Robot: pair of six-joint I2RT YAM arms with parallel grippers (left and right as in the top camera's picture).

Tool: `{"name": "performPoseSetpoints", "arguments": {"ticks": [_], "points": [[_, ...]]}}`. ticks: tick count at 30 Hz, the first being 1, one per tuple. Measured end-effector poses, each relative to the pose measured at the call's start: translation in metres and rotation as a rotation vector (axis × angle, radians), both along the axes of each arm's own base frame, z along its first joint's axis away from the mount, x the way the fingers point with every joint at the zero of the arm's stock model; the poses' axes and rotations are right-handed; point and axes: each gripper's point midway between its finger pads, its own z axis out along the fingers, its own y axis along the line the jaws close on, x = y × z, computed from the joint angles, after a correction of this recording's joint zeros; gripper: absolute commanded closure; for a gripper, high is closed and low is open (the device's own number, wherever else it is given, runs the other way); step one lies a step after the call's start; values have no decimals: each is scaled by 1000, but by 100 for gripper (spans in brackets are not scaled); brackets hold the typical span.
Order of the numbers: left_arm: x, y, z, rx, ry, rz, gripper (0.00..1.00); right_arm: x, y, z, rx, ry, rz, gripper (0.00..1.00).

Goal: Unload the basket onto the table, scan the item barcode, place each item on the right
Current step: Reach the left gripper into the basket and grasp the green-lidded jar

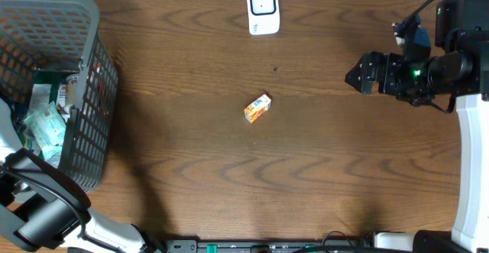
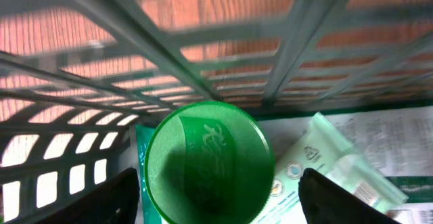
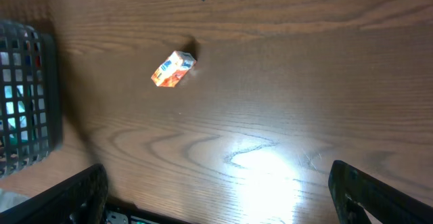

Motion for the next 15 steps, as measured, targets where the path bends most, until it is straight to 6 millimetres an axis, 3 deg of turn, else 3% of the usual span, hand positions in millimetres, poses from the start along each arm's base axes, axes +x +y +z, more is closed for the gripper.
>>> {"name": "performPoseSetpoints", "arguments": {"ticks": [9, 15], "points": [[-2, -2, -7, -10, 12, -2, 22, 0, 0, 0, 0, 0, 0, 1], [-10, -9, -28, -31, 36, -2, 22, 0, 0, 0, 0, 0, 0, 1]]}}
